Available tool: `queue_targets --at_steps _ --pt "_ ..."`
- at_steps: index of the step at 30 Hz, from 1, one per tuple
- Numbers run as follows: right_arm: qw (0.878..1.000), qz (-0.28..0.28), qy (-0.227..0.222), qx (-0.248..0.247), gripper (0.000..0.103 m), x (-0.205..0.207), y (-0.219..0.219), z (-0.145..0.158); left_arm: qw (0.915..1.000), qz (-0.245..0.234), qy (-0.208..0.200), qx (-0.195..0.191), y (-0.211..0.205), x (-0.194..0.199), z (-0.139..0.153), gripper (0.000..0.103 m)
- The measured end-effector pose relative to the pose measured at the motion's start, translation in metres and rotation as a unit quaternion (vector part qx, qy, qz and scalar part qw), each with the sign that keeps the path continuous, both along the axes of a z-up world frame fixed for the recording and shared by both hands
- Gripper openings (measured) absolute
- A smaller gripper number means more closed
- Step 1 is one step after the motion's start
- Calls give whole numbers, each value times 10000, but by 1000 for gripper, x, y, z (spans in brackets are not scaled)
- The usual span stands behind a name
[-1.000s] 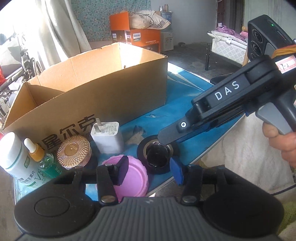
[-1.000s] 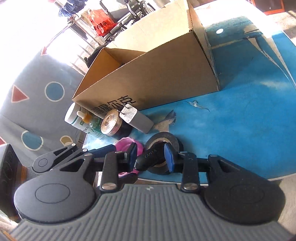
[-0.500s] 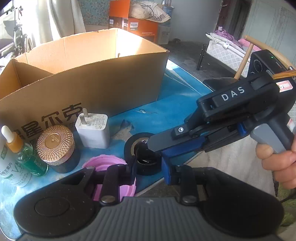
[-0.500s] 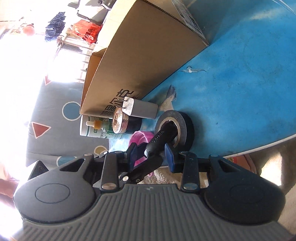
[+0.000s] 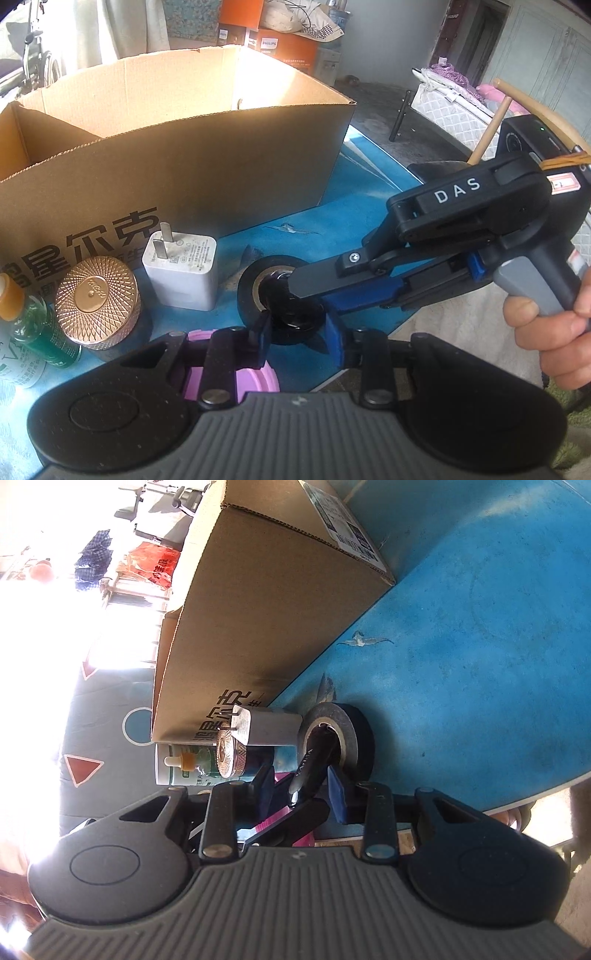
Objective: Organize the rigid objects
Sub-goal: 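Grasp the black item inside the tape roll with the right gripper, then lower the black item into the box and open the right gripper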
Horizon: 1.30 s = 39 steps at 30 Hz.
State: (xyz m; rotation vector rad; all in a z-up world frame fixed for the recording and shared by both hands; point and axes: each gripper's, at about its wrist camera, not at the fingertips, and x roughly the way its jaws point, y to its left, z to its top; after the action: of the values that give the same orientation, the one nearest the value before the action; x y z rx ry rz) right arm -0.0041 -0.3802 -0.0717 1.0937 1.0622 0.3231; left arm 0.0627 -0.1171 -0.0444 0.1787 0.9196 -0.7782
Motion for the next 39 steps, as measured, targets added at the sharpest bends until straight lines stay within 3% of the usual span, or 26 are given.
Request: queue_targets --at_steps 6,16,22,27,33,39 --pt "9998 -22 -45 -189 19 7 3 -1 10000 52 -59 9 -2 0 0 32" --pt "9992 97 -342 -206 15 -4 6 10 9995 83 -301 -48 6 -16 14 31" --pt "9960 229 -786 -357 15 -13 9 40 9974 185 -670 -177 15 -29 37 31" --pt "9904 387 -1261 -426 15 -6 15 76 9916 406 -1193 -287 29 -26 73 31" --pt "9767 782 -1901 -609 15 44 35 129 9861 765 -1458 -207 46 15 111 31" --pt "9741 1197 -1789 -691 15 131 59 142 9887 1105 -1006 84 56 88 115 31"
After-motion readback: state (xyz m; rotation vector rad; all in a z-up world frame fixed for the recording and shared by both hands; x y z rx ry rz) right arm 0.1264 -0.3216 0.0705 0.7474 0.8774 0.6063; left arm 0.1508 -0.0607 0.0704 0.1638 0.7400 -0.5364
